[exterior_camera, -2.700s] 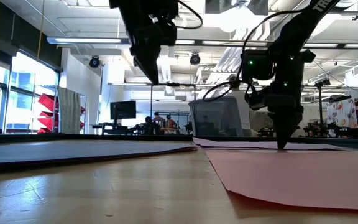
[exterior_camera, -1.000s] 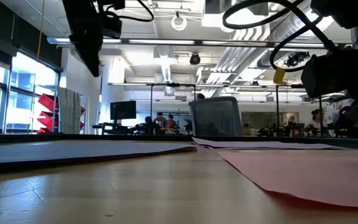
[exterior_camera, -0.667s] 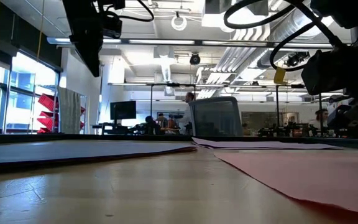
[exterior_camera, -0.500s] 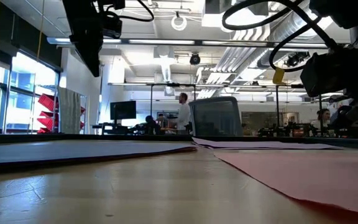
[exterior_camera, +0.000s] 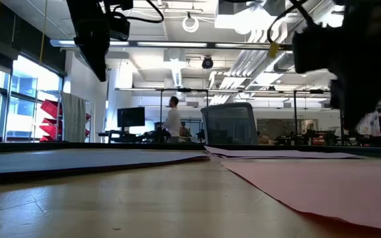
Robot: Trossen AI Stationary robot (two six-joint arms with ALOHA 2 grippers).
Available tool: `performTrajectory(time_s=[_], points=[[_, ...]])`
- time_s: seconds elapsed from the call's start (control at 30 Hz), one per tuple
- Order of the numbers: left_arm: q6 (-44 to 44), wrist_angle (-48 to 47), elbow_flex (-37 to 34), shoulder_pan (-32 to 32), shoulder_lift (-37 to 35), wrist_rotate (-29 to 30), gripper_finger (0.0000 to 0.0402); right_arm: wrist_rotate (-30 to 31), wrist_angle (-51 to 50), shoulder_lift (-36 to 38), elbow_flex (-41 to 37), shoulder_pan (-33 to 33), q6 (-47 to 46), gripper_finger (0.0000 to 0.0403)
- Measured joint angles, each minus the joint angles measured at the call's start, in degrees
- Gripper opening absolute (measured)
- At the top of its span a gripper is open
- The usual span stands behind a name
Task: Organize paper
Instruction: Adjust the pink and violet paper
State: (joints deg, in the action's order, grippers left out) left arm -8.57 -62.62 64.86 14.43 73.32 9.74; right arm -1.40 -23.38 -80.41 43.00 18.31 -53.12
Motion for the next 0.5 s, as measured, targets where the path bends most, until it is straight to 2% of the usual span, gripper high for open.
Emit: performTrajectory(time_s=[0.1,0.2,0.37,0.5], points=[[-0.2,0.2,0.0,0.0,0.0,0.0,0.0000,1.8,-3.6,2.2,0.1,-8.1,3.9,0.0000],[-0.2,1.8,0.0,0.0,0.0,0.0,0.0000,1.8,-5.2,1.4,0.1,-17.7,10.4,0.0000],[0.0,3.1,0.0,0.1,0.0,-0.2,0.0000,1.8,-2.4,-2.7,0.1,-32.2,20.0,0.0000],[-0.3,3.3,0.0,0.1,0.0,-0.2,0.0000,-0.5,1.8,-6.8,0.1,-39.9,24.2,0.0000]])
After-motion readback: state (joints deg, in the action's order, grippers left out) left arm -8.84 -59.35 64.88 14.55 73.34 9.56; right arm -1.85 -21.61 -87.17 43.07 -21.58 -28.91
